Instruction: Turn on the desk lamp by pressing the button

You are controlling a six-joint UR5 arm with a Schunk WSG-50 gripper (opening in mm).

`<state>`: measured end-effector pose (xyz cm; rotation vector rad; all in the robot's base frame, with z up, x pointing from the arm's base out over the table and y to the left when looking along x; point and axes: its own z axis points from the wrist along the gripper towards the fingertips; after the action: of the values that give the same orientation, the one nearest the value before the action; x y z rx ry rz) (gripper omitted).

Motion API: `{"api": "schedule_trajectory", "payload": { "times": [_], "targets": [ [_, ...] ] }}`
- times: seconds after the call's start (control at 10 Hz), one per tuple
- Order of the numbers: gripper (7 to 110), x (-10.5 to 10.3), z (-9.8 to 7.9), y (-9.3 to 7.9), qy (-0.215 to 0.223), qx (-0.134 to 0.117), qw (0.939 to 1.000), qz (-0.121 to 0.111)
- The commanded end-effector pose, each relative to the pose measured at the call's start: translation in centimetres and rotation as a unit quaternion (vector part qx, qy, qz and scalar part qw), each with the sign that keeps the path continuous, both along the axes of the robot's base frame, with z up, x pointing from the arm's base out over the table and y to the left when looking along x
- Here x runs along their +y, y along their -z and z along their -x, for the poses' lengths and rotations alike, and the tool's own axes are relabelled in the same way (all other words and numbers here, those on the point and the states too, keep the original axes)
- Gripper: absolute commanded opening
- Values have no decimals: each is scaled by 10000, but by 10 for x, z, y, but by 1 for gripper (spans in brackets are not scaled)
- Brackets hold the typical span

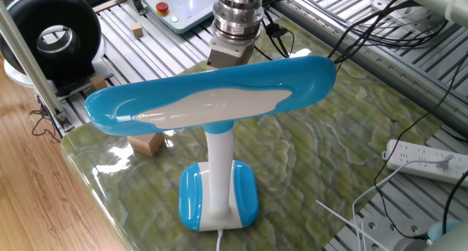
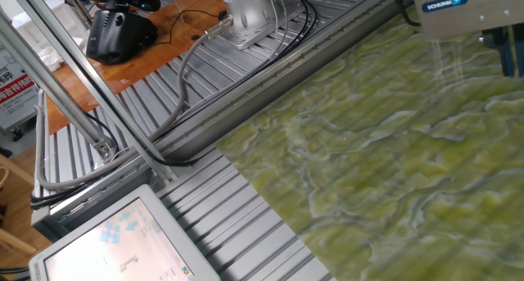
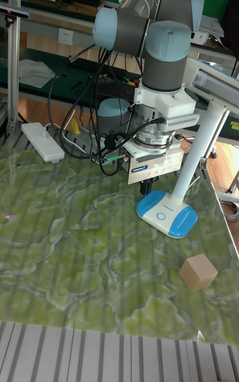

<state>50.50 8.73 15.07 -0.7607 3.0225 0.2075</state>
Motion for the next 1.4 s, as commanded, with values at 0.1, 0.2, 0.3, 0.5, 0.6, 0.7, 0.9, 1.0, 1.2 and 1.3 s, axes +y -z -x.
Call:
{"api": "schedule_trajectory", "payload": {
  "times": [0.1,0.2,0.3,0.5,0.6,0.7,0.9,1.0,1.2,1.3],
  "targets": [
    [7,1,-26,-3,108,-511,9986,-32],
    [7,17,-35,-6,69,-687,9970,-357],
    [7,30,-35,-10,83,-701,9955,-631],
    [7,27,-30,-8,0,-615,9965,-568],
    [7,26,-30,-8,41,-592,9967,-547],
    [7,30,-30,-9,49,-606,9962,-624],
    [7,42,-32,-13,101,-628,9940,-884],
    [7,41,-34,-13,101,-668,9939,-868],
    [7,51,-46,9,-44,-544,9934,-1010],
    [7,56,-40,20,-39,-323,9941,-1038]
  ]
}}
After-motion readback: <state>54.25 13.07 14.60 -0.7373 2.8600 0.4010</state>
